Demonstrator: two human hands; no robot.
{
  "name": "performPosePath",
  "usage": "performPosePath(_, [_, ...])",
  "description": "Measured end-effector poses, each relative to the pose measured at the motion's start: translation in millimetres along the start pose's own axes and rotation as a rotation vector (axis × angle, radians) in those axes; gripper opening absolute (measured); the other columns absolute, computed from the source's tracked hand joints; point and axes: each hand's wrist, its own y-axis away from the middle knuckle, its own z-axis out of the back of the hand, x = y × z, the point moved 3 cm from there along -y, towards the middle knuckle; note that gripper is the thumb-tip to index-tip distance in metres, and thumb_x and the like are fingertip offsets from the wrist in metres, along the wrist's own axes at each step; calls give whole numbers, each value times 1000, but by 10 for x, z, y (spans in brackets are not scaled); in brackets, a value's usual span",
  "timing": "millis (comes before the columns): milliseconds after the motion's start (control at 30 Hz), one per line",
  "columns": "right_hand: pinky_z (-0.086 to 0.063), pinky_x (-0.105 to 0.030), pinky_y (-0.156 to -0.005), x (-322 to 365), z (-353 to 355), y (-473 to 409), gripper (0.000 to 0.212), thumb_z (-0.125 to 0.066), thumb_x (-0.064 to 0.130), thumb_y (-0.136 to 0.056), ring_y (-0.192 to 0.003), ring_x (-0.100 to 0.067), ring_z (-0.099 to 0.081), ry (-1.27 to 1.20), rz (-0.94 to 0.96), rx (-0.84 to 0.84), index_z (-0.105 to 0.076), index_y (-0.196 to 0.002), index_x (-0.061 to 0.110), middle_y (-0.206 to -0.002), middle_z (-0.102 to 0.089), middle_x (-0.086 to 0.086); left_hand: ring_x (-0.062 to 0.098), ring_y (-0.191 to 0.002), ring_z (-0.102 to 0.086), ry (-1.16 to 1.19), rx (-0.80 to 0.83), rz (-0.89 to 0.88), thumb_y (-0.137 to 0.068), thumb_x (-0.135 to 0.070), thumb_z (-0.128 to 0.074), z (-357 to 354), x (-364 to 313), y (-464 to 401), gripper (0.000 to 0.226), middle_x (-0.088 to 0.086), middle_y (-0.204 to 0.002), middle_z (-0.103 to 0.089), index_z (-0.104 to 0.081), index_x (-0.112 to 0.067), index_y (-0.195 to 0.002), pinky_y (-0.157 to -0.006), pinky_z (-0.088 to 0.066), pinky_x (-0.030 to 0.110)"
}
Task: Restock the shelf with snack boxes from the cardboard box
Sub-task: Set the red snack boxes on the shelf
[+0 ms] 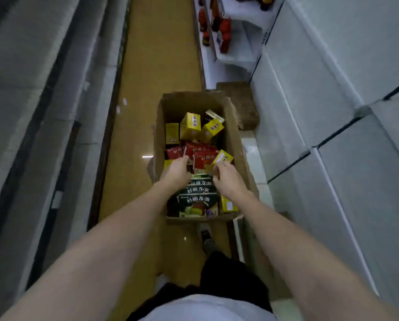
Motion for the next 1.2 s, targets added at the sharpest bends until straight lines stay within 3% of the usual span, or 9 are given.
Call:
performPosePath(133, [-45,-41,-94,-124,-98,-703,30,-59,15,-90,-116,-32,-50,37,93,107,-54,-120,7,-120,-53,-12,26,-108,-60,43,23,142,-90,-12,-55,-158,155,-424,34,4,-119,-62,-55,-19,-123,-79,-47,30])
performPosePath(233, [-43,-41,-97,-218,-201,-1156,36,-61,19,-92,-118,-31,-48,100,161,191,-52,-125,8,-123,-52,-11,29,-113,-59,75,30,248,-89,-12,-57,-281,248,-743,38,6,-124,-62,-55,-19,-127,-88,-50,36])
performPosePath(367, [-44,-41,-96,-341,-345,-1655,38,-60,19,-91,-117,-32,-49,131,254,256,-52,-126,7,-124,-53,-12,29,-106,-60,106,17,386,-91,-12,-58,-487,360,-1143,26,9,-115,-63,-55,-12,-116,-85,-50,37])
performPosePath(567, [-41,-41,-99,-468,-657,-2202,43,-59,16,-89,-118,-34,-49,84,240,403,-54,-131,6,-127,-54,-13,32,-102,-58,126,9,430,-87,-13,-59,-756,534,-1680,25,9,-113,-56,-51,-14,-110,-88,-50,48])
performPosePath(767, [-43,-40,-104,-531,-1003,-2442,59,-58,8,-87,-126,-31,-51,5,216,583,-43,-144,15,-141,-45,-6,37,-116,-55,221,-45,529,-87,-13,-62,-1000,663,-2179,46,16,-130,-52,-45,-8,-130,-94,-45,44])
performPosePath(867, [-50,-44,-94,-570,-1093,-2515,67,-58,8,-88,-117,-35,-56,66,241,627,-36,-149,24,-146,-33,-5,34,-125,-51,265,-14,541,-86,-12,-62,-1128,708,-2296,64,14,-141,-49,-35,-11,-144,-102,-43,41])
performPosePath(1000, [-52,-43,-87,-600,-1133,-2569,64,-59,5,-85,-102,-37,-58,124,281,607,-42,-142,30,-133,-33,-10,33,-133,-42,261,17,553,-89,-11,-62,-1243,781,-2386,71,15,-151,-30,-27,-13,-151,-107,-40,40])
performPosePath(1133, [-45,-38,-76,-592,-1092,-2503,54,-54,7,-88,-100,-36,-56,123,297,508,-45,-136,30,-124,-36,-9,37,-124,-50,186,62,506,-89,-16,-67,-1179,812,-2422,60,18,-140,-42,-41,-11,-142,-103,-42,41])
performPosePath(1200, [-39,-31,-70,-546,-1059,-2449,46,-51,12,-93,-97,-28,-59,118,341,489,-46,-136,28,-120,-40,-5,36,-123,-51,143,58,471,-87,-14,-69,-1104,792,-2395,55,16,-137,-48,-46,-9,-137,-102,-43,41])
